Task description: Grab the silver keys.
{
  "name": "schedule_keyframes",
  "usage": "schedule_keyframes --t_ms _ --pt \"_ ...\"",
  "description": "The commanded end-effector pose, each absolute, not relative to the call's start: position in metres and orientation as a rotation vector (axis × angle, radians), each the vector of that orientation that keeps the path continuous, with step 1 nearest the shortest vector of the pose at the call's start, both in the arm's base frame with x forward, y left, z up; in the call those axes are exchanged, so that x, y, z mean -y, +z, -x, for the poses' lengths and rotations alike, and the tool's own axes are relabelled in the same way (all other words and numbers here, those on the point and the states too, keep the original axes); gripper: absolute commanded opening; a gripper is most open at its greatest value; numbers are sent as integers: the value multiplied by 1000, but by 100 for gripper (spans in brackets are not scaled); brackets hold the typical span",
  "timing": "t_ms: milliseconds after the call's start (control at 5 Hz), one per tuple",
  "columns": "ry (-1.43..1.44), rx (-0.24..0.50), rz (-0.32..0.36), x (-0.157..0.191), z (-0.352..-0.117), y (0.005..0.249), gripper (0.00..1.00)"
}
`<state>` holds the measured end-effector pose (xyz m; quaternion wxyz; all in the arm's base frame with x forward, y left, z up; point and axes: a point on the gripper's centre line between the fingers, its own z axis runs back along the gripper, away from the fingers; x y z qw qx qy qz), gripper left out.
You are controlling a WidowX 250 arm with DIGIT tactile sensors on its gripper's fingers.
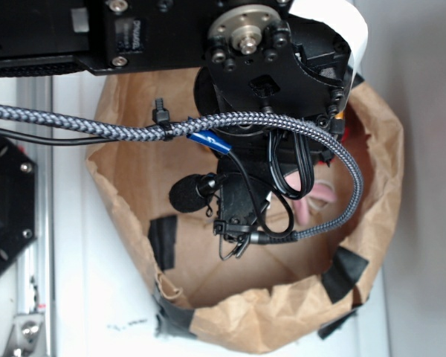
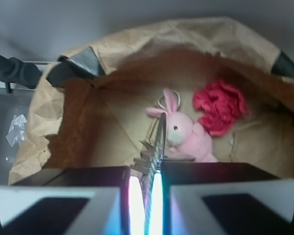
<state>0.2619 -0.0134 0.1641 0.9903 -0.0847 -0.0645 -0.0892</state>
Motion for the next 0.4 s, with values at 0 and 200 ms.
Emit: schedule_keyframes --t_ms 0,200 --pt "-137 137 104 24 -254 189 0" --pt "-99 141 113 20 -251 185 0"
